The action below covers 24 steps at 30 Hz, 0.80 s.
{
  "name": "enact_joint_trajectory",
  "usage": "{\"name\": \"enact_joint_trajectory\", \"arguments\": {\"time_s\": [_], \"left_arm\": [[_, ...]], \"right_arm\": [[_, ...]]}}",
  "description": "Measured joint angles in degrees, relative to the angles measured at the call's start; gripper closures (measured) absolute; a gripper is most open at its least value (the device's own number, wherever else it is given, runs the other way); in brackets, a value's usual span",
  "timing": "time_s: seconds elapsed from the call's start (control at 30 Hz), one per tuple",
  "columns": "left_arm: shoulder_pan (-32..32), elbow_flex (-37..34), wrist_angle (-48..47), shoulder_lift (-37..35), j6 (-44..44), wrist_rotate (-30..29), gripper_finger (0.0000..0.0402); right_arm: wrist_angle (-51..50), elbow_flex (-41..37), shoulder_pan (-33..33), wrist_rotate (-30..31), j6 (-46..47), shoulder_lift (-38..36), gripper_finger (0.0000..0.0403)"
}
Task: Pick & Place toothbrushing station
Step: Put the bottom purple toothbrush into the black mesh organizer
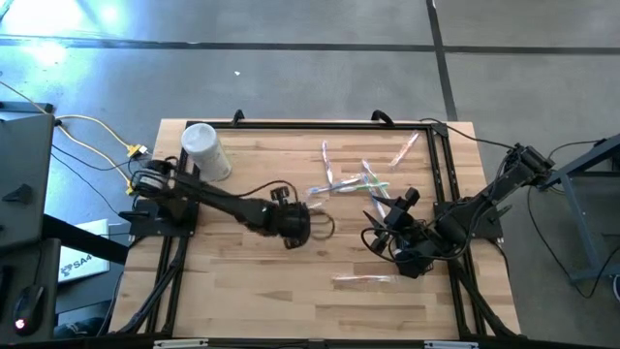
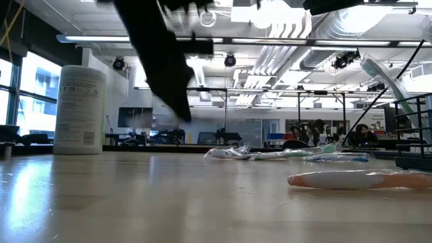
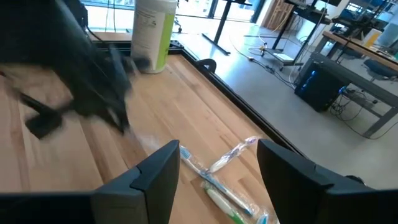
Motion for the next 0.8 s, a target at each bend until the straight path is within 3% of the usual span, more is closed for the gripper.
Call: {"name": "enact_joint_trajectory", "arguments": {"time_s": [0.13, 0.23, 0.53, 0.7, 0.8], "left_arm": [[-7.3, 5.1, -6.8, -1.1, 11.6, -13.5, 0.0386], [-14.0, 8.5, -7.4, -1.4, 27.9, -18.1, 0.0386], [-26.4, 9.9, 0.0, -0.8, 64.0, -28.5, 0.0386], [-28.2, 9.9, 5.7, 0.3, 86.5, -29.0, 0.0386], [-28.6, 9.9, 12.0, 2.8, 99.9, -29.1, 0.0386]], "right_arm": [[0.2, 0.0, 0.0, -0.4, 1.6, 0.0, 0.0195], [2.4, 0.0, 0.0, -4.2, 1.1, 0.0, 0.0195], [20.5, 0.0, -1.8, -25.6, -5.5, 0.0, 0.0195], [28.5, 0.0, -5.0, -35.9, -9.2, 0.0, 0.0195], [30.5, 0.0, -7.7, -38.9, -8.2, 0.4, 0.0195]]}}
